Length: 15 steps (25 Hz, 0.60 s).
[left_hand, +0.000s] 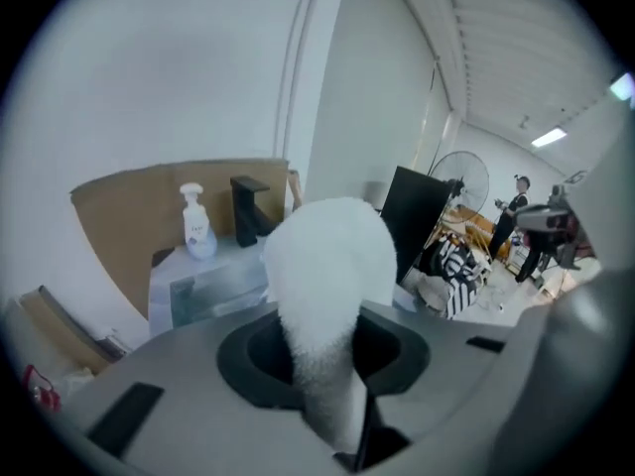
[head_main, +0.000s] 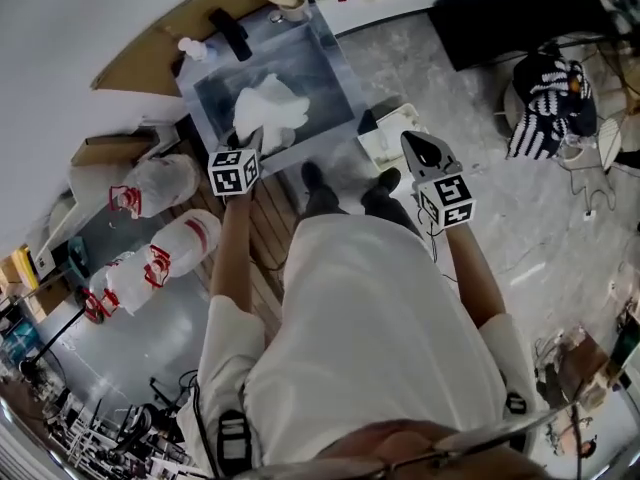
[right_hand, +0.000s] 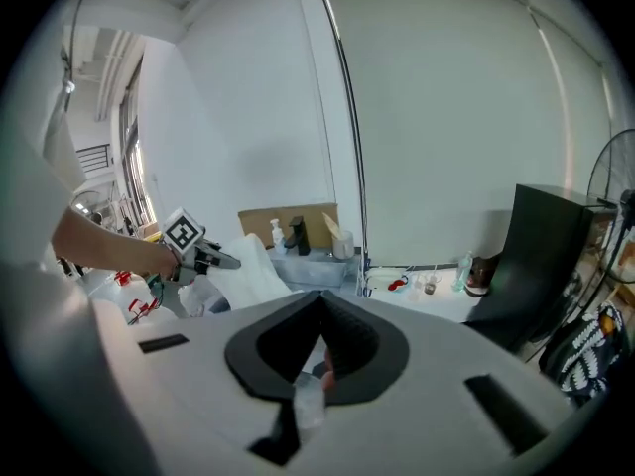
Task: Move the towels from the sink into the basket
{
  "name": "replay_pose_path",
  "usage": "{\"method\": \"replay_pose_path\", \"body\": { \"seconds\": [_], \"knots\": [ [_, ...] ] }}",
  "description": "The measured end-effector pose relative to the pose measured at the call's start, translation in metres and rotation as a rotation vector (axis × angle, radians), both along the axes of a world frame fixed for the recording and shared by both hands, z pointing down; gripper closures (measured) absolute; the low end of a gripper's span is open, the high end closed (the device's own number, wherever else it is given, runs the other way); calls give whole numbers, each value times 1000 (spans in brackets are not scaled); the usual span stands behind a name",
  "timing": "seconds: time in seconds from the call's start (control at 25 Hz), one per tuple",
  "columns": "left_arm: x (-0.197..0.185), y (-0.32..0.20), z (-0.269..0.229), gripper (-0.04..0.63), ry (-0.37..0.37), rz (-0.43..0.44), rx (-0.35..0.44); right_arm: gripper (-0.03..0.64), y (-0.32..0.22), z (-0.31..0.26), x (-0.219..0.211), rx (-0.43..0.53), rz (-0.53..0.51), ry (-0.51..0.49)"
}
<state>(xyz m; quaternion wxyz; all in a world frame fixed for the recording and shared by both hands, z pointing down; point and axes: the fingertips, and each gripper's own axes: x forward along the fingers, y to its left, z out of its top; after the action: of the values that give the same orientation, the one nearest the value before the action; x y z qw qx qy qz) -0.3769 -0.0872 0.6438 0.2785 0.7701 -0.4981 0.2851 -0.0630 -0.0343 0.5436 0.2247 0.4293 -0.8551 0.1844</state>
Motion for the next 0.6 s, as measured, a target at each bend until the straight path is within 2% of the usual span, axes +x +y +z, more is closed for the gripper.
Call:
{"method": "replay_pose_path", "body": {
  "seconds": [0.12,0.28,0.48,0.6],
  "knots": [
    [21,-1,-54,494,63,0,105,621,1,-11,17,26,34,-20],
    [63,-3,-132,494,156,54,236,621,3,-34,41,70,84,-47],
    [137,-5,-232,494,283,206,374,621,8,-70,78,140,160,-77],
    [186,-5,-278,494,346,319,425,621,13,-89,102,184,207,-78]
  ]
}}
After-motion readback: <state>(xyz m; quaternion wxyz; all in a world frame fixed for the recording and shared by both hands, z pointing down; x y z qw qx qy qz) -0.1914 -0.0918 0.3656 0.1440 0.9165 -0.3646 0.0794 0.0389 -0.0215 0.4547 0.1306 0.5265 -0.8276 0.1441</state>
